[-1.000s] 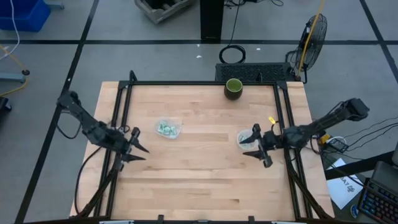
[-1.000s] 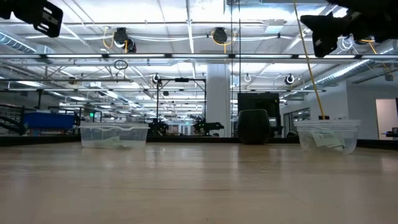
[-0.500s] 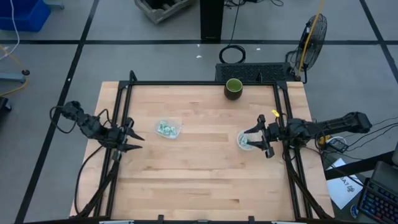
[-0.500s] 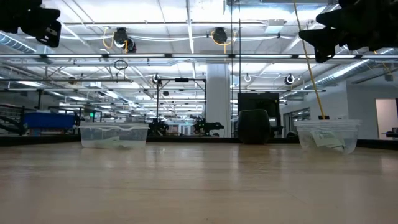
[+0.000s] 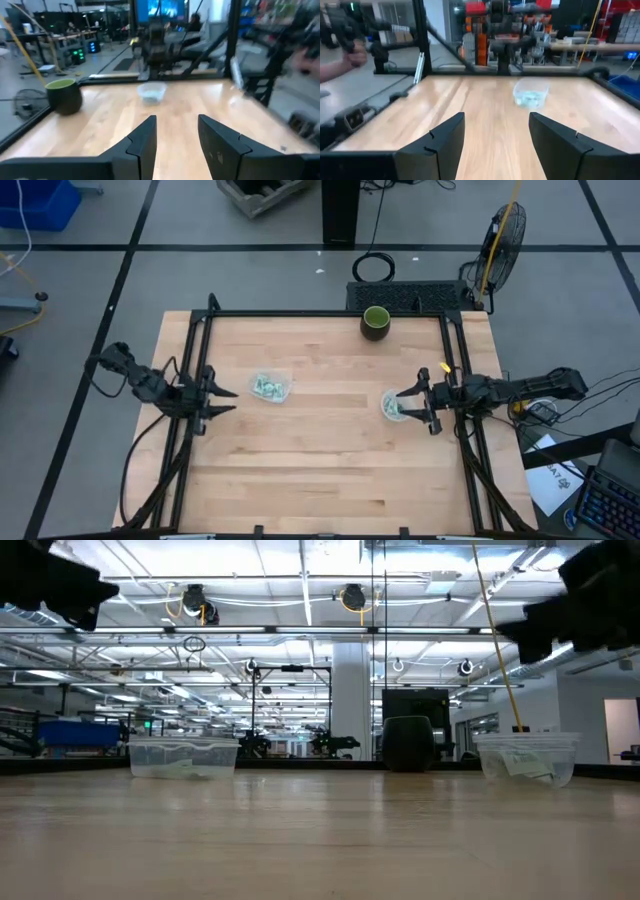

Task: Pick and place Stevia / Truvia into bins
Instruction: Return to Home Position

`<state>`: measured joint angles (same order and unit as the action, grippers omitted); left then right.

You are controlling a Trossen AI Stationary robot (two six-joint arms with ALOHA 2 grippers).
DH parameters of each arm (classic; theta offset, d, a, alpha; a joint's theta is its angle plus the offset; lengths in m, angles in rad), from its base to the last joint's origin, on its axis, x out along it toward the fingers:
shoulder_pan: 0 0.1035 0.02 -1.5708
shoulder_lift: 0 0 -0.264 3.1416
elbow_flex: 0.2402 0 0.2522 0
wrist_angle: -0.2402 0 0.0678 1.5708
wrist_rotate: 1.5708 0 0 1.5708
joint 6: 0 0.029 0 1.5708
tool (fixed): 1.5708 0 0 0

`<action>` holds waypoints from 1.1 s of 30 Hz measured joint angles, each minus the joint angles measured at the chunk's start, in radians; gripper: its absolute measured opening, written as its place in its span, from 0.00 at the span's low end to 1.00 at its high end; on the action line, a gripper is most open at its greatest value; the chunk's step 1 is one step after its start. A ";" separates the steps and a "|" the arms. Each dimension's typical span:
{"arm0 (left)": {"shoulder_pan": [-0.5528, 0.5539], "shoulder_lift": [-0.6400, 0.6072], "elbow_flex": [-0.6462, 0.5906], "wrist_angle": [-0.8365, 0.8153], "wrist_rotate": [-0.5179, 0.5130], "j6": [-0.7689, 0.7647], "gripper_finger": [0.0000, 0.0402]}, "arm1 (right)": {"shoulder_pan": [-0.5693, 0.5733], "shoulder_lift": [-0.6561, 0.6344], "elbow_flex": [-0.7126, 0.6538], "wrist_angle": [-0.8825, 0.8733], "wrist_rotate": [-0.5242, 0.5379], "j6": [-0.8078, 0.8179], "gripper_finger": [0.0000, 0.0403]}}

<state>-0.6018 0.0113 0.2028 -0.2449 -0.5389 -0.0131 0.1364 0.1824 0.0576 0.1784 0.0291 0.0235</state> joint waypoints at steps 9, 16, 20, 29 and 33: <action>0.000 0.002 -0.045 -0.012 -0.012 -0.026 0.37 | 0.000 -0.011 -0.038 0.031 0.053 0.001 0.53; 0.000 0.002 -0.047 -0.012 -0.011 -0.018 0.37 | 0.000 0.000 -0.040 -0.011 0.053 0.010 0.53; 0.000 0.002 -0.047 -0.012 -0.011 -0.018 0.37 | 0.000 0.001 -0.041 -0.019 0.053 0.007 0.53; 0.000 0.002 -0.047 -0.012 -0.011 -0.018 0.37 | 0.000 0.003 -0.042 -0.023 0.049 0.043 0.53; 0.000 0.002 -0.047 -0.012 -0.011 -0.018 0.37 | 0.000 0.003 -0.042 -0.023 0.049 0.043 0.53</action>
